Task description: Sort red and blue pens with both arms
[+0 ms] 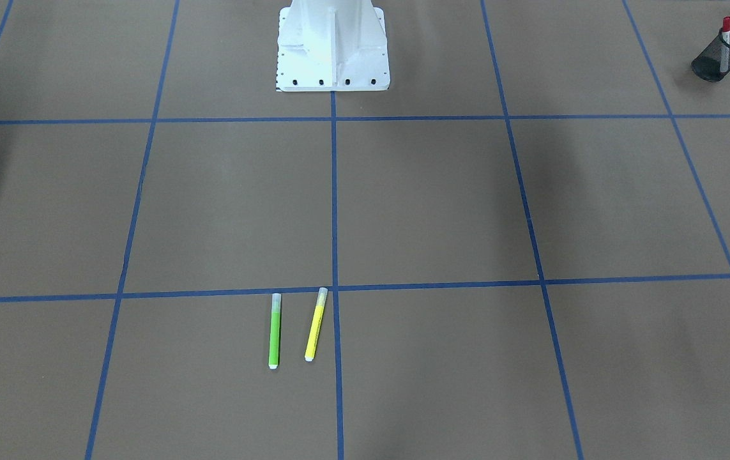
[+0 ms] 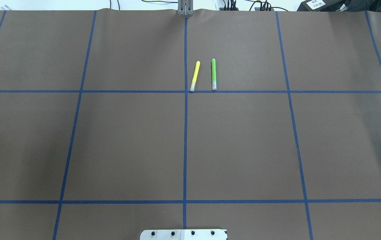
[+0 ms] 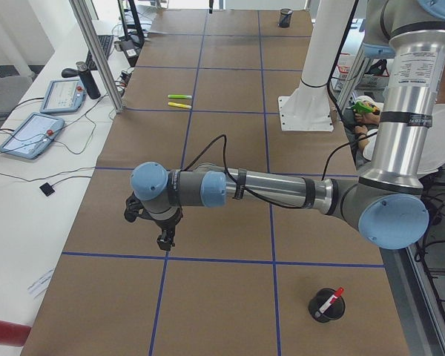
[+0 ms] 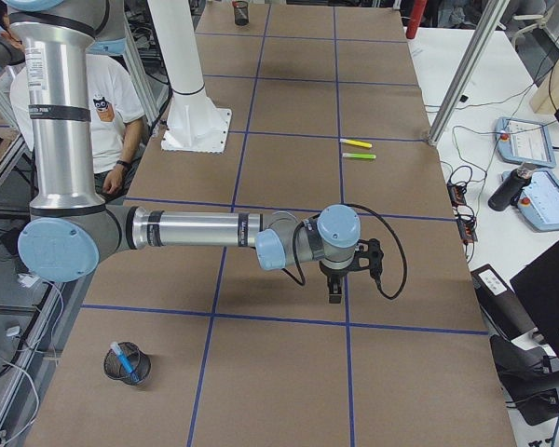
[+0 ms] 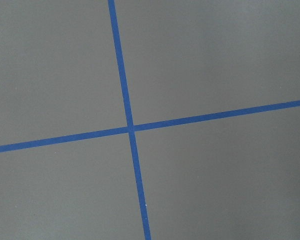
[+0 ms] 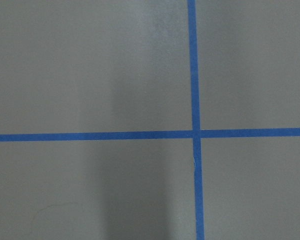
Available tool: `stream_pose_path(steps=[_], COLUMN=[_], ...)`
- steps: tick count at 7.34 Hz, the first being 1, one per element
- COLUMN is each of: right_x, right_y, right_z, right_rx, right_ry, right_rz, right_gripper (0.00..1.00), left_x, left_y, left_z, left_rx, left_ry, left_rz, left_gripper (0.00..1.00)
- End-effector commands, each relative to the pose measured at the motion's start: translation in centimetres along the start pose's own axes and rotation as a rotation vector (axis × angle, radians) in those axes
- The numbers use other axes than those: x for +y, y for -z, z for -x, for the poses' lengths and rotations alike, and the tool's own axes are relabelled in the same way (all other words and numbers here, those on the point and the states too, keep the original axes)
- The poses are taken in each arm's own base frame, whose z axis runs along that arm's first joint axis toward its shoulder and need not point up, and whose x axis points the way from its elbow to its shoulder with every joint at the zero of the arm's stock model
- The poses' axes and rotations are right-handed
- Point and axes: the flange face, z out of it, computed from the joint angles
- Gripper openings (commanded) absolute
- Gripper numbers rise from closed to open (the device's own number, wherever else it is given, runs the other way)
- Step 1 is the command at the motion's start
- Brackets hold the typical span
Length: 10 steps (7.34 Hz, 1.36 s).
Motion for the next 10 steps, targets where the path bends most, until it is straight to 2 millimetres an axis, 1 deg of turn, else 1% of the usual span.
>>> stream_pose_path(steps=[1, 3, 5, 7, 8, 10], right_x=[0.8, 1.8, 2.0, 2.5, 2.7, 3.1], right_y=[0.9, 2.0, 2.9, 2.9, 3.5, 3.2], right_z=[0.4, 0.6, 2.6, 2.1, 1.1, 0.8], right_rx=[0.009, 0.061, 0.118, 0.133, 0.139, 0.143], right_ry=[0.01, 0.013, 0.004, 0.042, 0.06, 0.056], right_rz=[-0.016, -0.036, 0.002, 0.027, 0.044, 0.061], right_gripper=[1.0, 1.0, 1.0, 1.0, 1.0, 1.0], left_x=[1.1, 1.1, 1.2, 1.5, 1.7, 2.1], left_y=[-0.6, -0.6, -0.7, -0.8, -0.6, -0.4], left_z=[0.6, 0.6, 0.7, 0.8, 0.6, 0.2], left_rx=[-0.005, -0.005, -0.005, -0.004, -0.005, -0.006], left_ry=[-0.011, -0.008, 0.001, 0.004, 0.0, -0.006], left_rz=[-0.009, -0.009, -0.008, -0.005, -0.009, -0.015], left_gripper=[1.0, 1.0, 1.0, 1.0, 1.0, 1.0])
